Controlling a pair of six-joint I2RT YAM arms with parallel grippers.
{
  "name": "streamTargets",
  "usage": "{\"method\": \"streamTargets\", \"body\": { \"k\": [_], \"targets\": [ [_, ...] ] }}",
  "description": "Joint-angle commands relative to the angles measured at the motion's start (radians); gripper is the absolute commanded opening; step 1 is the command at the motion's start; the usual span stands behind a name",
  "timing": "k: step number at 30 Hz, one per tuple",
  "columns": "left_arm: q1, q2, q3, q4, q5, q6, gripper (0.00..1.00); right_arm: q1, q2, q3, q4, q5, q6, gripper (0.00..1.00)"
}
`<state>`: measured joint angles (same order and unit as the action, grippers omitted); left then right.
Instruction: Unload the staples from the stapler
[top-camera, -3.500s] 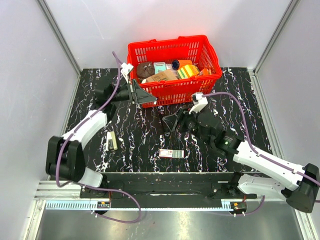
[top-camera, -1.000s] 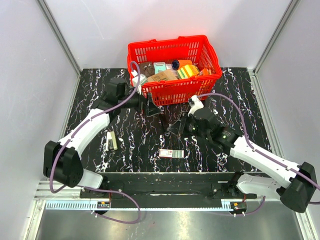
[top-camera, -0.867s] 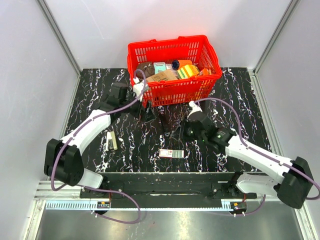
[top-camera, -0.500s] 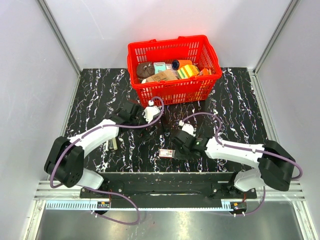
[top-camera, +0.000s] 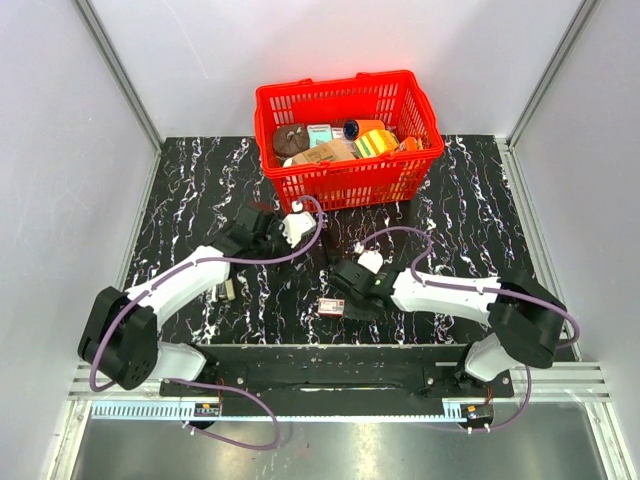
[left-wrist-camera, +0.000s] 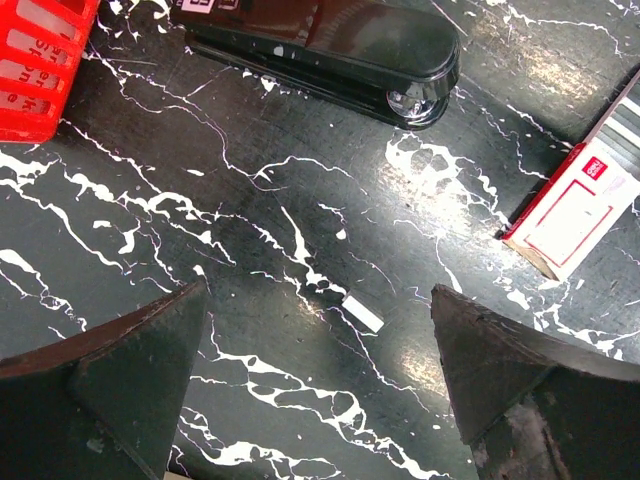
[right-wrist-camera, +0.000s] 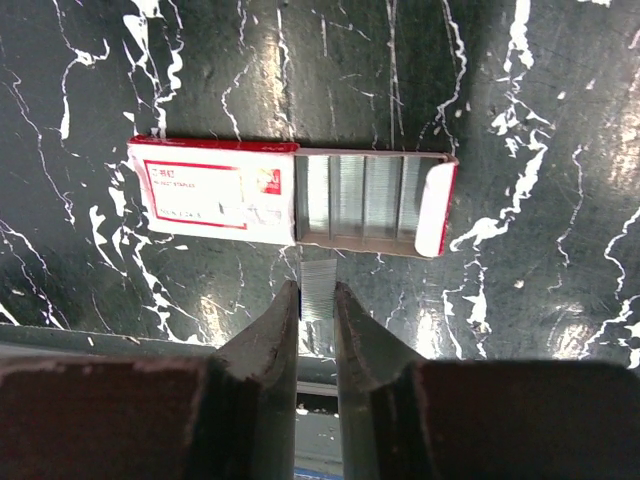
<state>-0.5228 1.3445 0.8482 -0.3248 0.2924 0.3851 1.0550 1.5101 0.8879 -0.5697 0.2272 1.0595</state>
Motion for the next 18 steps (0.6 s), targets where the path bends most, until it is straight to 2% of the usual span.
{"method": "streamTargets", "body": {
  "k": [1, 18],
  "targets": [
    [0.000, -0.042, -0.015, 0.049, -0.013, 0.003, 0.98, 0.010, 0.038, 0.078, -0.045, 0.044, 0.014, 0.14],
    [0.000, -0.073, -0.040, 0.044, -0.002, 0.000, 0.97, -0.003, 0.117, 0.132, -0.099, 0.040, -0.009, 0.16]
  ]
}}
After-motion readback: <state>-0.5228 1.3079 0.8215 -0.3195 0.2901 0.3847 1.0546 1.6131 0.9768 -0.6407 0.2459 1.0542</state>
